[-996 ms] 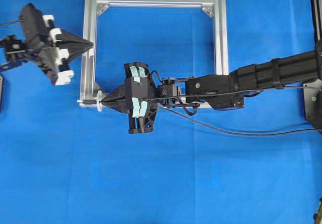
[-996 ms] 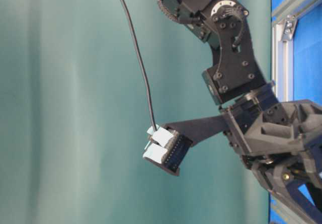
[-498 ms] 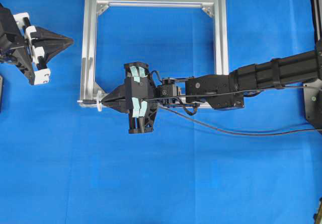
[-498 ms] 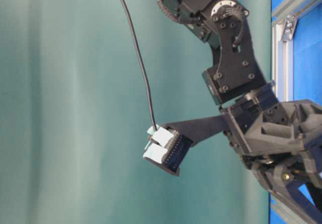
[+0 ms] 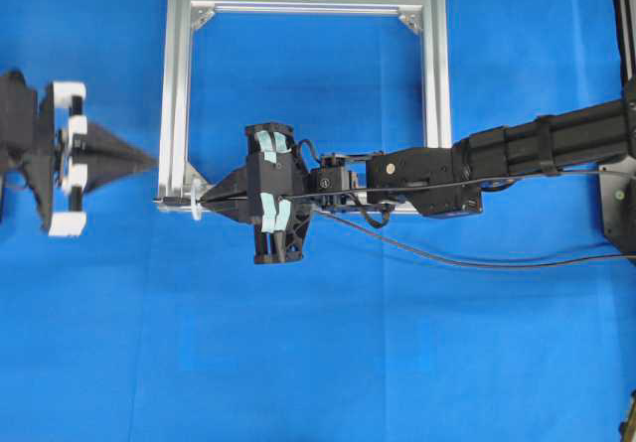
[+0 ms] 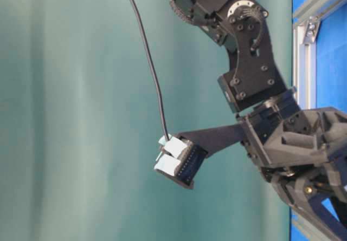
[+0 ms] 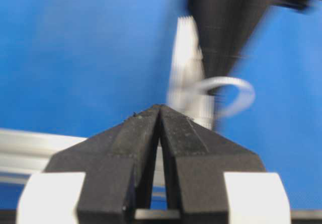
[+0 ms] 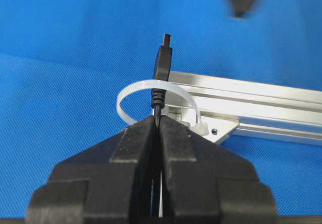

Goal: Insert the wire through the string loop located on the left side.

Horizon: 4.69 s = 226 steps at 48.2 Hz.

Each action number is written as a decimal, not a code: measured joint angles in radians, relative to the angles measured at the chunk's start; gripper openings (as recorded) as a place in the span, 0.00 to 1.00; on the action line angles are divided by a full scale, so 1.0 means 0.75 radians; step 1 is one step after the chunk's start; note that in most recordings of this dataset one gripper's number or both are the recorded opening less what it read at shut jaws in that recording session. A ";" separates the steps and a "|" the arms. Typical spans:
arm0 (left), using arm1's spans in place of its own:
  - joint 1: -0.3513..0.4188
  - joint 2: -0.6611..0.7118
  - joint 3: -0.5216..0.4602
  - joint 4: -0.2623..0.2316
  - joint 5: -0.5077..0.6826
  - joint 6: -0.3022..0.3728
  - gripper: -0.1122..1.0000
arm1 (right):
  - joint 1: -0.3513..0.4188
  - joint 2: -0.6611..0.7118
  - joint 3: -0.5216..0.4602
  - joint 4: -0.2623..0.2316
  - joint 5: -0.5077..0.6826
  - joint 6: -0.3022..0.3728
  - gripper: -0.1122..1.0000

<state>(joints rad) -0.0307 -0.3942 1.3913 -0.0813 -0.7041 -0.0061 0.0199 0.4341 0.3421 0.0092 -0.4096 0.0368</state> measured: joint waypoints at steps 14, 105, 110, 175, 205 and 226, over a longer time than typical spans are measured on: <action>-0.063 0.000 -0.004 0.002 -0.002 -0.002 0.10 | 0.002 0.000 0.000 0.000 -0.002 0.000 0.09; -0.115 0.358 -0.174 0.000 0.000 0.018 0.91 | 0.002 0.000 0.000 0.000 -0.002 0.000 0.09; -0.115 0.358 -0.174 0.002 0.000 0.018 0.90 | 0.002 0.000 0.004 0.000 -0.002 0.000 0.09; -0.070 0.358 -0.186 0.002 0.037 0.002 0.17 | 0.000 0.000 0.000 -0.037 0.018 0.014 0.23; -0.065 0.256 -0.127 0.002 0.133 -0.002 0.17 | 0.008 0.000 0.047 0.014 0.020 0.016 0.95; -0.065 -0.333 -0.018 0.002 0.675 -0.139 0.17 | 0.008 -0.002 0.061 0.014 0.022 0.016 0.95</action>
<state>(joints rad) -0.0798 -0.6443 1.3775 -0.0798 -0.1979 -0.1104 0.0261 0.4326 0.3881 0.0199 -0.3927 0.0491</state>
